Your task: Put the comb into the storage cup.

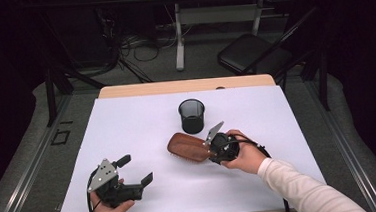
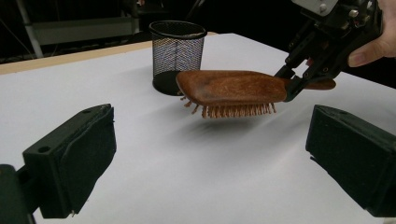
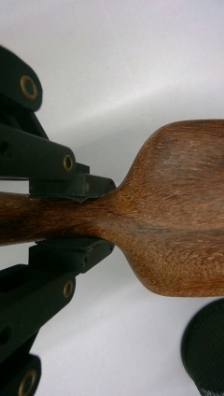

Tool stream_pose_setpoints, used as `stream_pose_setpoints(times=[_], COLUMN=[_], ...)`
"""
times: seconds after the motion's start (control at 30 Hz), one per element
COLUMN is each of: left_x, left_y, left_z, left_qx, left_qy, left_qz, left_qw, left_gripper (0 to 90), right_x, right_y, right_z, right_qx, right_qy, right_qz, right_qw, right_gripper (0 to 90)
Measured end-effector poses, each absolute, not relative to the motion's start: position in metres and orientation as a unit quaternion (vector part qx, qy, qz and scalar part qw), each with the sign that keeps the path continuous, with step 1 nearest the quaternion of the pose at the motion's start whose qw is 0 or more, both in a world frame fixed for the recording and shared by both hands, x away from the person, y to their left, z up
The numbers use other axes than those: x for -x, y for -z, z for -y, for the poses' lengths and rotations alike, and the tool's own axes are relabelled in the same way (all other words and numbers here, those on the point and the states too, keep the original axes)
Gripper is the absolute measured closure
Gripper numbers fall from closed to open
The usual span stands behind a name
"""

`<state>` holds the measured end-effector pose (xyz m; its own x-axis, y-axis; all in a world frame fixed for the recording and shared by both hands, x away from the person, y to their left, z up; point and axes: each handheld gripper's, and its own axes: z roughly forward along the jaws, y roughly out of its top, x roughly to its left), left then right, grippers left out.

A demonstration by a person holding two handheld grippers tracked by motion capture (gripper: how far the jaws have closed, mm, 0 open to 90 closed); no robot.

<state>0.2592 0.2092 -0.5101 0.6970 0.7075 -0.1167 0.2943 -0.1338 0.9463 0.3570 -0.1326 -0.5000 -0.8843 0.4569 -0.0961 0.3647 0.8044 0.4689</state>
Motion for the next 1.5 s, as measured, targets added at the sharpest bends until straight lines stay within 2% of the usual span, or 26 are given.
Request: stream_pose_setpoints(times=[0.97,1.17,1.5], left_x=[-0.3,-0.311,-0.328], left_y=[0.487,0.472,0.457], left_z=[-0.185,-0.177,-0.169], left_qx=[-0.737,-0.738,-0.73], left_qy=[-0.136,-0.137,-0.117], left_qz=[-0.359,-0.35,-0.372], left_qw=[0.557,0.56,0.56], left_gripper=[0.4,0.4,0.5], right_x=[-0.361,-0.363,-0.363], right_y=[0.495,0.49,0.485], right_z=[0.13,0.131,0.131], right_qx=[-0.227,-0.235,-0.249], right_qy=[-0.289,-0.321,-0.349], right_qz=[-0.92,-0.907,-0.89], right_qw=[0.135,0.141,0.154], right_gripper=[72.9,72.9,72.9])
